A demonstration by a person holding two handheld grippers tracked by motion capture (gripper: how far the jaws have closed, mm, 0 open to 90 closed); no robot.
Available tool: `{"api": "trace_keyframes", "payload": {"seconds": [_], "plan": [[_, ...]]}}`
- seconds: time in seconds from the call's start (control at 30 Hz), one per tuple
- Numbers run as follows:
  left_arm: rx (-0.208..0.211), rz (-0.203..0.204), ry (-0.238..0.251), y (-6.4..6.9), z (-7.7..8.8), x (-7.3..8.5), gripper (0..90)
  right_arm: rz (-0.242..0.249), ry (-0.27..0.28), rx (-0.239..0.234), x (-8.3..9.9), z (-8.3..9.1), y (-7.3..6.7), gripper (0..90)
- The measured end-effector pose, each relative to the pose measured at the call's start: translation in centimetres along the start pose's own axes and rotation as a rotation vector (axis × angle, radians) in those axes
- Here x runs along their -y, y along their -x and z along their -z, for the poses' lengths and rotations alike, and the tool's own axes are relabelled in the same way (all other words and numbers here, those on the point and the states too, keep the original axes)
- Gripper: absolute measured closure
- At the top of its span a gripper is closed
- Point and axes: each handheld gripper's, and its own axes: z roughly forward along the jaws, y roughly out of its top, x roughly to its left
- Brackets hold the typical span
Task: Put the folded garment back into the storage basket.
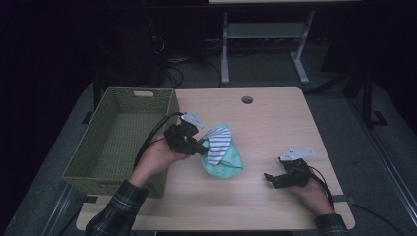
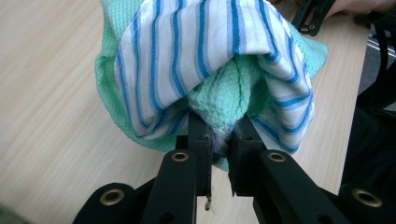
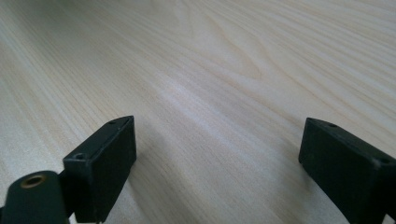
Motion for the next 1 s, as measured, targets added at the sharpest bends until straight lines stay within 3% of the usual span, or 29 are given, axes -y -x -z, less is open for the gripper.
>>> {"api": "trace_keyframes", "payload": {"seconds": [0.37, 0.77, 1.0], "plan": [[-0.042, 0.029, 0.033, -1.4, 2.9, 0.2, 81.0, 0.0, 0.001, 0.0, 0.0, 0.0, 0.0, 10.8], [-0.091, 0.094, 0.063, -3.2, 6.1, 2.1, 81.0, 0.001, 0.002, 0.0, 0.0, 0.0, 0.0, 10.9], [-0.147, 0.15, 0.086, -4.6, 8.5, 3.6, 80.9, 0.001, 0.002, 0.0, 0.0, 0.0, 0.0, 10.9]]}}
